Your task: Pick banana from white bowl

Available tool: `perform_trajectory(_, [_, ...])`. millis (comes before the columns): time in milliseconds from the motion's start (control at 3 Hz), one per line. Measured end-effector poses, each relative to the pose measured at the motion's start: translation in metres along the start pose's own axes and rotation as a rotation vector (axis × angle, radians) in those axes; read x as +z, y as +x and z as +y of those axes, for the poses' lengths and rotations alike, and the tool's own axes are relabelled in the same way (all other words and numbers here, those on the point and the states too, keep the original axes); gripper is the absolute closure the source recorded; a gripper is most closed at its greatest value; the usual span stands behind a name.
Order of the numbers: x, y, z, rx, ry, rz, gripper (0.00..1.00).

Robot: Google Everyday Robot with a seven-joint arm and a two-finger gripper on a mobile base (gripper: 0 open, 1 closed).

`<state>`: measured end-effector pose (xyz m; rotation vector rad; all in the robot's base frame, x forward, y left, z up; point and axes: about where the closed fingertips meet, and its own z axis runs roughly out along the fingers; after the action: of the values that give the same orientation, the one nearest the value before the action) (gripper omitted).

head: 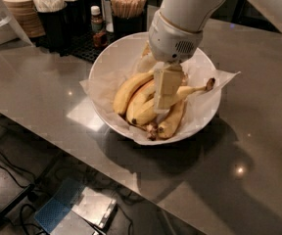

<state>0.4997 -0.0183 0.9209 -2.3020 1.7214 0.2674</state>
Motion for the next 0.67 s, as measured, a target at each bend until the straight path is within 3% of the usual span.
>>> perform_trajectory(333, [0.008, 0.0087, 0.01, 0.014, -0.017, -0.01, 0.24])
perform_trajectory(667, [0.0112, 0.018, 0.0147, 0.052, 0.014, -0.02, 0.43])
